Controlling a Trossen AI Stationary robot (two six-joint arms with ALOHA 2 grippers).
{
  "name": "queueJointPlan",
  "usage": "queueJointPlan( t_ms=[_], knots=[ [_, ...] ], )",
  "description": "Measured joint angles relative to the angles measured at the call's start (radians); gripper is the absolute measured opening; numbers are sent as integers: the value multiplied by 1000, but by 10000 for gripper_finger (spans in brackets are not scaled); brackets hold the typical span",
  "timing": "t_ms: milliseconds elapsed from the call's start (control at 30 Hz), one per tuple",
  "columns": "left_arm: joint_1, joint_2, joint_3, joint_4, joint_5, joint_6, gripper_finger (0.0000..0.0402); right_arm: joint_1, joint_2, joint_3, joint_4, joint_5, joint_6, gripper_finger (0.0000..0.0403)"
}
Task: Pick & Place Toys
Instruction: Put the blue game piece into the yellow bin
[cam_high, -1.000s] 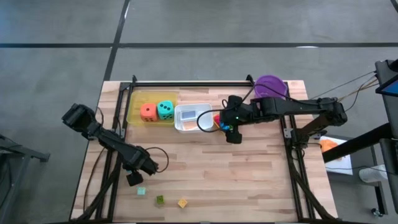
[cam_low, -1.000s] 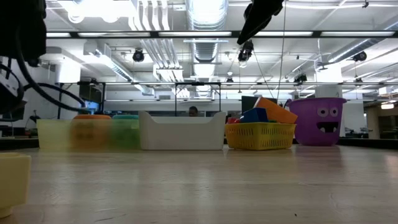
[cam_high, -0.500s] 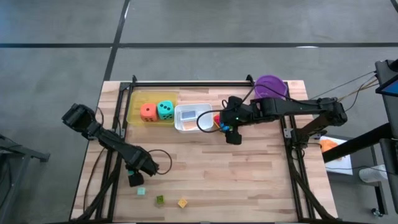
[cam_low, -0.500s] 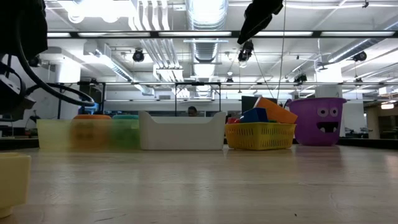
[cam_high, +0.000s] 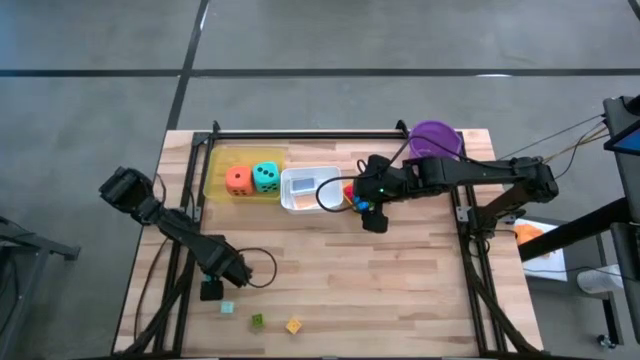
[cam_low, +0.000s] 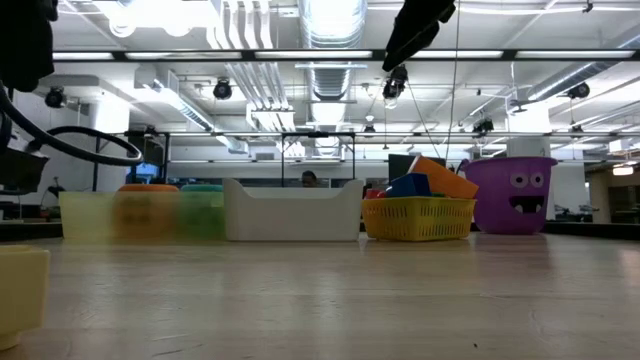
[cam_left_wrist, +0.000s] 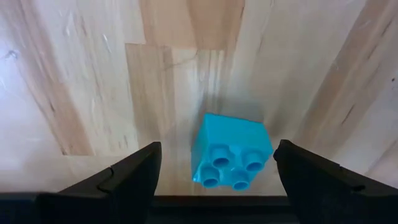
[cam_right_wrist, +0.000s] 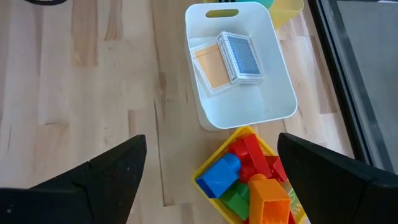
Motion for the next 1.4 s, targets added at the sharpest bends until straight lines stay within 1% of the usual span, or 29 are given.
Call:
queueJointPlan(
  t_ms=[100,200,500,567,700,900,967,1067,1133,1233,1400],
  knots=[
    [-8,0,0,0,-15,4,306,0,0,0,0,0,15,358],
    [-17,0,0,0,-31,21,284,0,0,0,0,0,29,358],
    [-26,2,0,0,-42,22,150,7,-1,0,0,0,35,358],
    [-26,2,0,-1,-40,21,126,7,-1,0,0,0,35,358],
    [-26,2,0,14,-18,-18,125,7,-1,0,0,1,38,358],
    [-20,-5,1,68,66,-125,125,18,-3,0,11,0,36,358],
    [-15,-25,1,91,85,-169,125,26,-7,0,30,0,27,358],
    [-4,-71,25,126,84,-216,125,40,-15,11,65,-10,5,358],
    [17,-115,45,152,62,-241,125,48,-15,34,94,-18,-20,358],
    [61,-194,68,166,-1,-281,125,60,-16,81,104,-18,-49,358],
    [164,-346,104,187,-151,-365,125,74,-21,166,103,-18,-73,358]
  ],
)
